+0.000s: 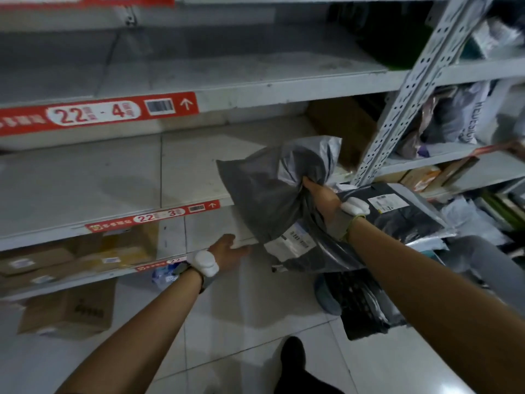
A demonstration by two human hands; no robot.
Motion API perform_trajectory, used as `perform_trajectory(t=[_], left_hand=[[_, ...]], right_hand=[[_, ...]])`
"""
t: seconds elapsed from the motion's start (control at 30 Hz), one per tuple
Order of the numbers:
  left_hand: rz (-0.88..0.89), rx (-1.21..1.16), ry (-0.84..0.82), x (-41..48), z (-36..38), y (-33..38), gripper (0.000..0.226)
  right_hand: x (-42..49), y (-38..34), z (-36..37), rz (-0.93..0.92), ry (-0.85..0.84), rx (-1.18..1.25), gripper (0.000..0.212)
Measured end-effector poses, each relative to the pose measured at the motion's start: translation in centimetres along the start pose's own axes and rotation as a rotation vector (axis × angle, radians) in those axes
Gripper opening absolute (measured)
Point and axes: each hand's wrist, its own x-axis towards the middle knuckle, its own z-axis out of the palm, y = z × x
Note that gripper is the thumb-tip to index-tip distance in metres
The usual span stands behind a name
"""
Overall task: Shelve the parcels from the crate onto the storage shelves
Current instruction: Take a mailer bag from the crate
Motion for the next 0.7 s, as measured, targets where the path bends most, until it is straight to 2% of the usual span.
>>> perform_trajectory(t=[0.07, 0.1, 0.2, 0.27, 0.33, 0.4, 0.5, 0.57, 0.7], left_hand=[[-0.021, -0.19, -0.003, -0.5, -1.3, -0.3, 0.088], [0.031, -0.278, -0.007, -1.6, -2.6, -1.5, 0.087], [0.208, -0.619, -0.021, -4.1, -5.0, -2.1, 0.062], [0.321, -0.768, 0.058, -6.1, -6.2, -1.3, 0.06], [0.402, -0.84, 0.167, -7.7, -7.7, -0.4, 0.047], [0.456, -0.843, 0.231, -9.1, -9.3, 0.6, 0.042], [0.541, -0.802, 0.314, -11.6, -11.8, 1.7, 0.049], [0.585, -0.735, 0.36, -12.6, -13.0, 2.8, 0.039], [0.689, -0.429, 0.445, -15.2, -15.3, 4.6, 0.015]], right_hand=[[-2.1, -1.8, 2.6, -0.011, -0.046, 0.086, 0.063], [-3.7, -2.3, 4.5, -0.013, -0.096, 0.127, 0.057], [-6.1, -4.0, 7.4, -0.032, -0.221, 0.249, 0.055], [-7.8, -5.1, 8.8, -0.033, -0.232, 0.297, 0.062], [-9.3, -6.0, 9.7, -0.08, -0.303, 0.34, 0.064], [-10.6, -6.9, 10.1, -0.129, -0.367, 0.329, 0.06], [-12.6, -6.8, 10.7, -0.214, -0.405, 0.241, 0.041], [-13.0, -6.2, 11.4, -0.259, -0.463, 0.158, 0.031], [-14.8, -6.5, 14.2, -0.317, -0.406, 0.053, 0.028]])
